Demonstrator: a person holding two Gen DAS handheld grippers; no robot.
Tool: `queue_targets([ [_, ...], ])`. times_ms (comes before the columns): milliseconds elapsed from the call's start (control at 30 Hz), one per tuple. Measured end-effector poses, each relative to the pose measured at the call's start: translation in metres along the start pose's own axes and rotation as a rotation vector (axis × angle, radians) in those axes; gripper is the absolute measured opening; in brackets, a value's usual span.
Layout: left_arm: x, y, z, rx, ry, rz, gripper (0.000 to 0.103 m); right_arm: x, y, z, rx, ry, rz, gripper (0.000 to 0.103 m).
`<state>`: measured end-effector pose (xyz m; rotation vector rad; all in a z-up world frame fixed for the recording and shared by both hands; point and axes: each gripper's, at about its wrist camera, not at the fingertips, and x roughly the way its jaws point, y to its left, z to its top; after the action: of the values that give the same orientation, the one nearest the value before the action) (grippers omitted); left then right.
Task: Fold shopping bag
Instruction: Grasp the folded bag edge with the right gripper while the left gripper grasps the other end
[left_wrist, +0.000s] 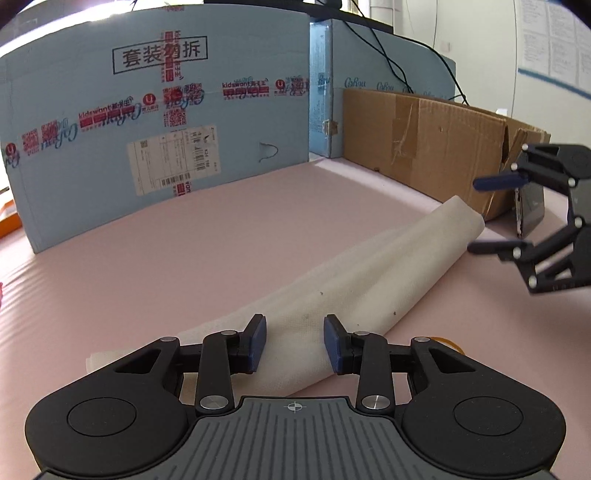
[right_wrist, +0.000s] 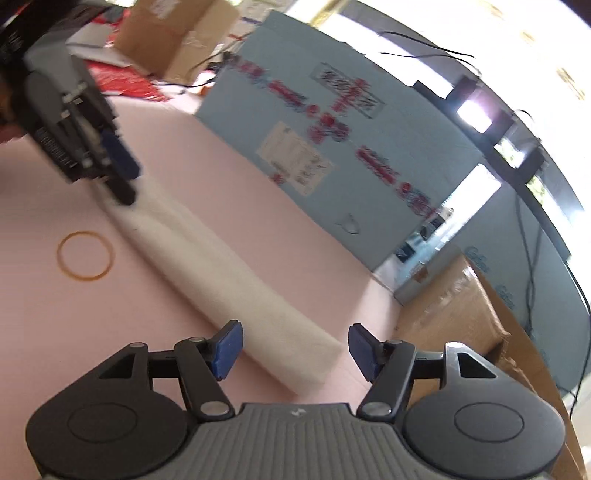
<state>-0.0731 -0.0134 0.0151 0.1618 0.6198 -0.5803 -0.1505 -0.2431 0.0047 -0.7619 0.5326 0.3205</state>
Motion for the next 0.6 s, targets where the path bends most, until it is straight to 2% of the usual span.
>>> queue_targets([
  [67, 0.000, 0.005, 0.000, -0.026, -0.005, -0.020, 0.034, 0.005, 0.016, 0.002, -0.107, -0.025, -0.015, 0.064],
  [167, 0.001, 0.007, 0.000, -0.042, -0.008, -0.030, 0.034, 0.012, 0.032, 0.014, -0.245, -0.074, -0.034, 0.057],
  [233, 0.001, 0.005, 0.000, -0.032, -0.012, -0.032, 0.037, 0.016, 0.044, 0.020, -0.344, -0.106, -0.021, 0.044],
  [267, 0.002, 0.004, 0.001, -0.022, -0.015, -0.034, 0.039, 0.018, 0.049, 0.023, -0.395, -0.121, -0.015, 0.041],
  [333, -0.001, -0.005, 0.002, 0.047, -0.031, -0.017, 0.045, 0.020, 0.058, 0.025, -0.477, -0.143, 0.001, 0.029],
  [400, -0.009, -0.019, 0.002, 0.184, -0.068, 0.000, 0.051, 0.020, 0.061, 0.025, -0.520, -0.153, 0.022, 0.020],
  [433, -0.013, -0.025, 0.003, 0.246, -0.084, -0.011, 0.054, 0.020, 0.062, 0.024, -0.534, -0.160, 0.033, 0.019],
  [533, -0.017, -0.034, 0.008, 0.334, -0.103, -0.103, 0.062, 0.019, 0.055, 0.026, -0.512, -0.167, 0.074, 0.018],
  [600, -0.011, -0.040, 0.010, 0.383, -0.077, -0.115, 0.063, 0.019, 0.049, 0.027, -0.488, -0.170, 0.107, 0.018],
])
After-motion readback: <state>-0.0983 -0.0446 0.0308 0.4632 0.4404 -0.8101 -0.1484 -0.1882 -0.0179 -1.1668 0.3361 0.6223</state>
